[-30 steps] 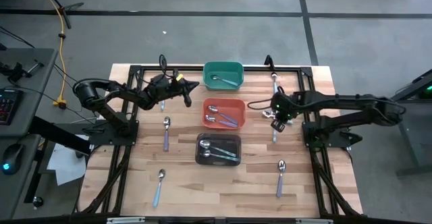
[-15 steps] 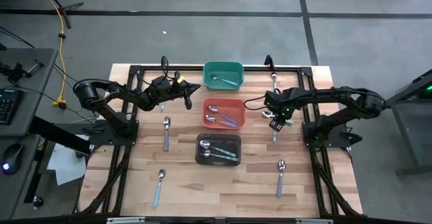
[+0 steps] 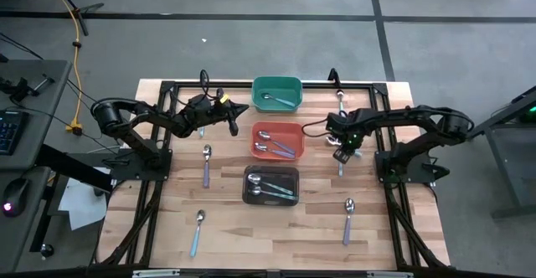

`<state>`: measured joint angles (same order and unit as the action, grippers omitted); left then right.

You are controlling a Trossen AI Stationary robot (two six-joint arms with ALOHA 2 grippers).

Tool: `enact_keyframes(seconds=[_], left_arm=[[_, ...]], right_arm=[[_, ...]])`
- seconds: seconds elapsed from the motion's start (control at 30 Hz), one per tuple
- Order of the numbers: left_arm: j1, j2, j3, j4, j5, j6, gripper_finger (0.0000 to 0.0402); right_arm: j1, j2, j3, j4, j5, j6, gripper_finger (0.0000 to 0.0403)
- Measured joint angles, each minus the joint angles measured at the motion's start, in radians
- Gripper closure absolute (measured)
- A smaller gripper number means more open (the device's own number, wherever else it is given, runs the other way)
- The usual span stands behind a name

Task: Sort silverware by color (type)
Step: Put the middle blue spoon into the blue bin

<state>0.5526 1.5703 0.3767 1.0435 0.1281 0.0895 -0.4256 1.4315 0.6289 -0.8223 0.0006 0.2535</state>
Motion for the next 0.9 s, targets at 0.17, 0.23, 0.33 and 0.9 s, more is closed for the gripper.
enact_keyframes(seconds=[0.17,0.23,0.33,0.9], left_arm=[[0.000,0.000,0.000,0.000,0.000,0.000,0.0401],[0.000,0.000,0.000,0.000,0.000,0.000,0.0401],[0.000,0.000,0.000,0.000,0.000,0.000,0.0401],[0.000,0.000,0.000,0.000,0.000,-0.006,0.0401]], right_arm=[[-0.014,0.000,-0.001,0.001,0.000,0.000,0.0385],[-0.014,-0.002,-0.001,0.001,0.002,0.000,0.0394],[-0.011,-0.021,-0.004,0.004,0.007,0.000,0.0388],[0.026,-0.126,0.260,0.073,0.154,-0.098,0.0390]])
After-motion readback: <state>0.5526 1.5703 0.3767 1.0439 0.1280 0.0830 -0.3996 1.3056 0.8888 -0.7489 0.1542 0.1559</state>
